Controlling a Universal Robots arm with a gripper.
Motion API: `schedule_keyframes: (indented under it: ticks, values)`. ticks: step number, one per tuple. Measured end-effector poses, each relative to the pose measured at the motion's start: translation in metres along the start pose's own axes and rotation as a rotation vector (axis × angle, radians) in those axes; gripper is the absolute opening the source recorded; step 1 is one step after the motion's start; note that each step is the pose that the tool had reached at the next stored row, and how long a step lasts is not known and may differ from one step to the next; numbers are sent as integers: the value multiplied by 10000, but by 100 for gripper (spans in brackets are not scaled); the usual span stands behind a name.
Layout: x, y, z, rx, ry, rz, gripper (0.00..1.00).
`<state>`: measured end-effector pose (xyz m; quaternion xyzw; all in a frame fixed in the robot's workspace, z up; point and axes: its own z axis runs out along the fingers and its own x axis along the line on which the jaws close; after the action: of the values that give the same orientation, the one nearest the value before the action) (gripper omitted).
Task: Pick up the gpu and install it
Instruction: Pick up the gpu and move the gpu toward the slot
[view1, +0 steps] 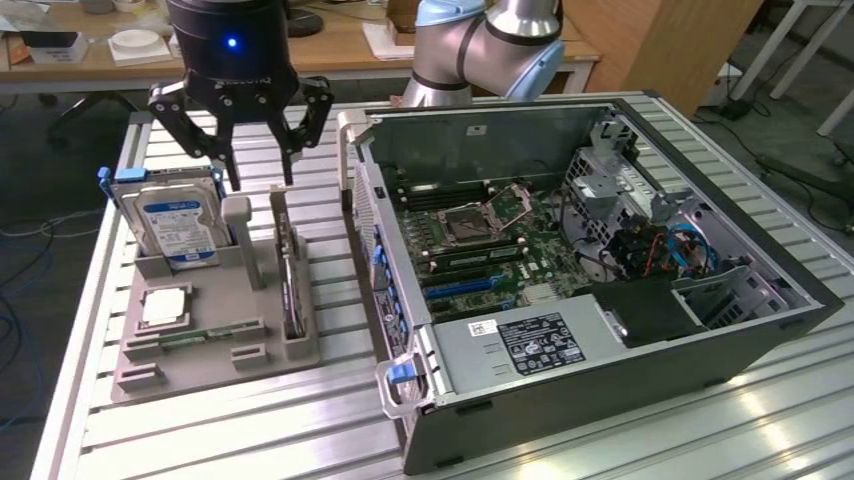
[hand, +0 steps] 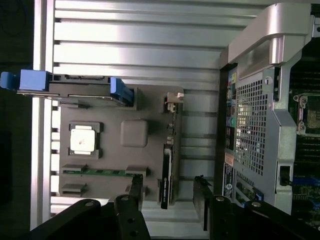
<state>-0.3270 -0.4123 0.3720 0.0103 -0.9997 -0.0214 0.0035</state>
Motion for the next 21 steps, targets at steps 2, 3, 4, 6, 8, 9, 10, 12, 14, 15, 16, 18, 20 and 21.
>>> schedule_keyframes:
  ticks: [2,3,4,6,8,9,10,12,14,15,16,18,20,21]
  values:
    - [0,-5,21,0,1,0,53]
    - [0,-8,33,0,0,0,53]
    - [0,-10,44,0,-1,0,53]
    - [0,-15,68,0,0,0,53]
    - [0,-20,91,0,0,0,53]
    - [0,-23,102,0,0,0,53]
    - [-1,-26,113,0,0,0,53]
    - [0,-32,136,0,0,0,53]
    - [0,-36,159,0,0,1,53]
    - [-1,-39,169,0,0,0,53]
    - [-1,-44,181,0,1,-2,53]
    - [0,-49,207,0,0,0,53]
    - [0,-55,228,0,0,0,53]
    - [0,-58,240,0,0,0,53]
